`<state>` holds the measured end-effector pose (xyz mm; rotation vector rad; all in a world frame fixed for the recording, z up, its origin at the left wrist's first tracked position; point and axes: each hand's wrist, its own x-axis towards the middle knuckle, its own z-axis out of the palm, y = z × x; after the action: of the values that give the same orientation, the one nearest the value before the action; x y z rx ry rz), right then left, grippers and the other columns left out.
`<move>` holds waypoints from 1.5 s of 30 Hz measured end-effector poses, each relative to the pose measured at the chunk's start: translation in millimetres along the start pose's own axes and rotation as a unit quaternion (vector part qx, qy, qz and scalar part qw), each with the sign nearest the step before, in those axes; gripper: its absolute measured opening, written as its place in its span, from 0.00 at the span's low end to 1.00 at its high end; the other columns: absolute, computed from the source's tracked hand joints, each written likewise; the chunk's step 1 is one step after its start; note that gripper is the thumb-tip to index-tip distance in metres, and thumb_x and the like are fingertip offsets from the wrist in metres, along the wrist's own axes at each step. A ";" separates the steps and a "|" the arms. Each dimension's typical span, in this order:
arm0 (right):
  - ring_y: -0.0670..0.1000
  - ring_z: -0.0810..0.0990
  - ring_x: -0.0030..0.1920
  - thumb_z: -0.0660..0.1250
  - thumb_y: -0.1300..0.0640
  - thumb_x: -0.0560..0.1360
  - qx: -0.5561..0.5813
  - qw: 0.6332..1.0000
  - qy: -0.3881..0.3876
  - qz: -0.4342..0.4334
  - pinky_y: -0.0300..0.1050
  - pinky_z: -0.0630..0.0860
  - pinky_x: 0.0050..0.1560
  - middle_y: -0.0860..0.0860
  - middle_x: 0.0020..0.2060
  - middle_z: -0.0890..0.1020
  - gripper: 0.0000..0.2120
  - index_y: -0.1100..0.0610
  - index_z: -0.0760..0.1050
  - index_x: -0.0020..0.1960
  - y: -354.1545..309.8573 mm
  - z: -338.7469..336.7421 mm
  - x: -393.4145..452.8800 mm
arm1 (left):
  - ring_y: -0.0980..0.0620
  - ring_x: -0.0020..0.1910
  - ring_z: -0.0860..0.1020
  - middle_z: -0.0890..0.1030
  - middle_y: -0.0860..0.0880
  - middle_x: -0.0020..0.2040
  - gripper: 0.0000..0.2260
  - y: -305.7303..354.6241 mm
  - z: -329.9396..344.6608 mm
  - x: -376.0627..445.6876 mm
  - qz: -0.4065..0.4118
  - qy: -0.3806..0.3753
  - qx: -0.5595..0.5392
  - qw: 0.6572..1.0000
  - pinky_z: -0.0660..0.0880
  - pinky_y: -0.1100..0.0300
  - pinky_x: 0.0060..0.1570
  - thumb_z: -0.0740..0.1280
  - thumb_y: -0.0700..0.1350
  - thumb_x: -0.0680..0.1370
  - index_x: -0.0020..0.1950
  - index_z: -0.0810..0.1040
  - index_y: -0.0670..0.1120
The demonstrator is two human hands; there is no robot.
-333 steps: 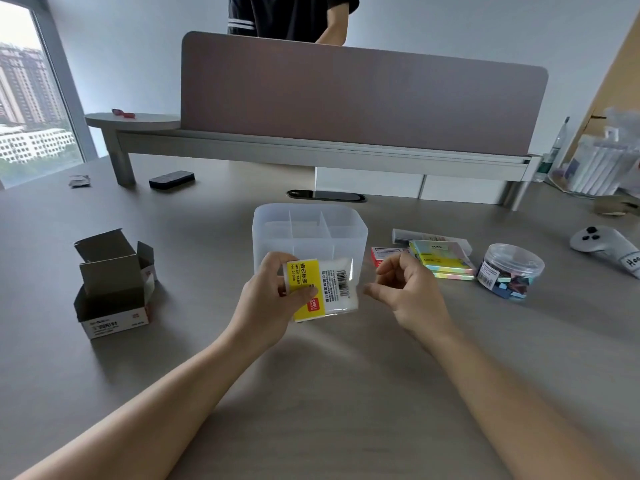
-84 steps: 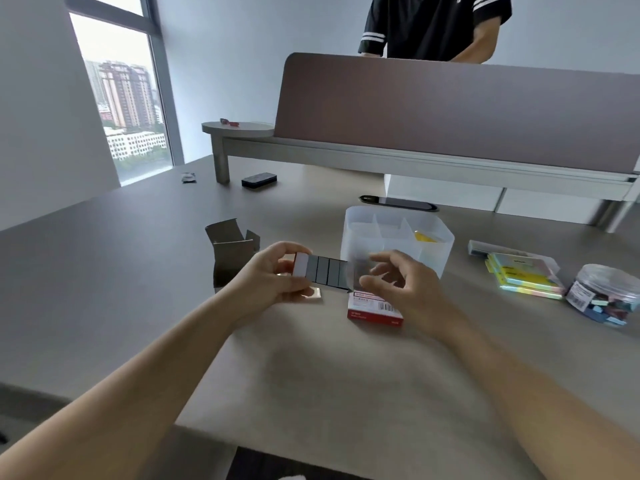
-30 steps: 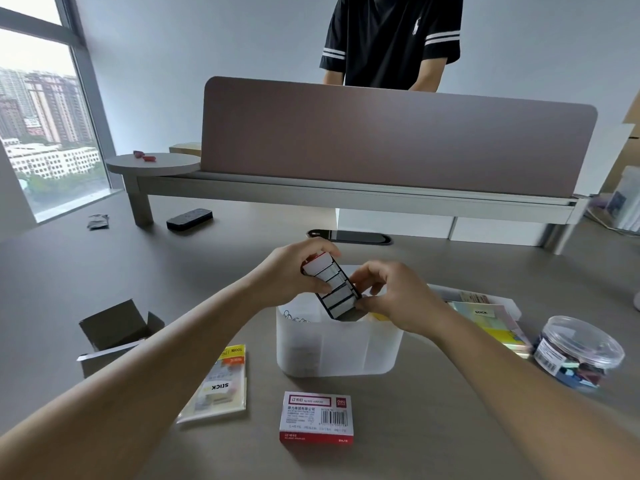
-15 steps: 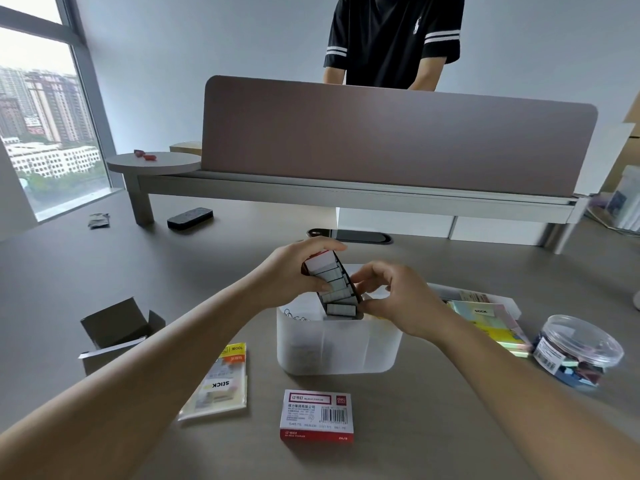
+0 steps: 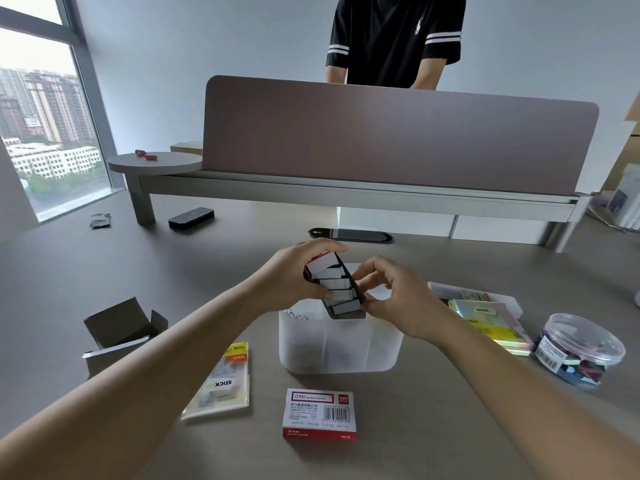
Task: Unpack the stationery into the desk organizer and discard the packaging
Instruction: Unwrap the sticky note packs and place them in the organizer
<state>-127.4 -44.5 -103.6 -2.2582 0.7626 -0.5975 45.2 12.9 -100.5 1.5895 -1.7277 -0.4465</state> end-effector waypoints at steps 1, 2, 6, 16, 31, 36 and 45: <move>0.42 0.72 0.43 0.65 0.62 0.72 0.000 1.000 -0.003 0.001 0.29 0.64 0.43 0.41 0.40 0.75 0.11 0.49 0.67 0.48 -0.2 -0.4 -0.1 | 0.56 0.55 0.71 0.72 0.54 0.56 0.28 -0.3 0.0 0.4 0.000 0.000 0.000 1.000 0.72 0.69 0.49 0.71 0.35 0.68 0.65 0.69 0.49; 0.42 0.72 0.43 0.65 0.62 0.72 -0.001 1.000 -0.003 0.000 0.29 0.64 0.43 0.41 0.40 0.75 0.10 0.49 0.68 0.48 -0.3 -0.7 -0.1 | 0.56 0.55 0.71 0.72 0.54 0.56 0.28 -0.6 0.0 0.9 0.000 0.001 0.000 1.000 0.72 0.68 0.49 0.71 0.35 0.68 0.65 0.69 0.50; 0.40 0.72 0.44 0.65 0.60 0.72 0.005 1.000 0.005 -0.003 0.28 0.65 0.43 0.42 0.40 0.76 0.09 0.49 0.67 0.47 -1.2 -1.5 0.0 | 0.53 0.57 0.72 0.73 0.52 0.58 0.27 -0.9 -0.4 3.4 0.003 -0.006 -0.011 1.000 0.73 0.61 0.55 0.70 0.34 0.68 0.65 0.69 0.49; 0.44 0.73 0.48 0.64 0.61 0.72 -0.026 0.999 0.019 -0.002 0.40 0.66 0.51 0.38 0.38 0.73 0.10 0.49 0.68 0.48 1.9 1.3 5.7 | 0.53 0.62 0.70 0.72 0.50 0.66 0.22 -3.2 -0.5 7.6 0.025 0.004 0.012 1.000 0.68 0.65 0.56 0.62 0.34 0.75 0.66 0.68 0.51; 0.47 0.75 0.46 0.66 0.57 0.72 -0.006 0.999 0.048 -0.022 0.31 0.67 0.44 0.39 0.37 0.74 0.11 0.45 0.66 0.38 4.5 3.3 7.5 | 0.50 0.44 0.78 0.77 0.45 0.54 0.16 -1.6 -8.6 2.0 0.013 0.016 -0.046 0.999 0.77 0.71 0.37 0.61 0.33 0.75 0.62 0.73 0.42; 0.47 0.75 0.46 0.66 0.56 0.72 -0.004 0.999 0.044 -0.024 0.31 0.67 0.44 0.41 0.37 0.75 0.09 0.45 0.67 0.39 3.6 2.8 6.4 | 0.48 0.46 0.77 0.76 0.46 0.51 0.19 0.8 -8.9 0.4 0.007 -0.002 -0.087 0.996 0.76 0.71 0.38 0.64 0.33 0.73 0.63 0.72 0.43; 0.48 0.76 0.47 0.66 0.56 0.72 0.001 0.998 0.060 -0.029 0.34 0.69 0.45 0.43 0.39 0.77 0.09 0.44 0.67 0.39 4.6 4.6 7.5 | 0.51 0.48 0.77 0.77 0.48 0.52 0.15 1.0 -7.0 1.2 0.016 0.031 -0.070 0.997 0.77 0.71 0.38 0.61 0.34 0.75 0.61 0.74 0.43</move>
<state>-120.8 -50.2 -108.5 -2.2652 0.7558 -0.7679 49.5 13.5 -94.8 1.4589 -1.6366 -0.4869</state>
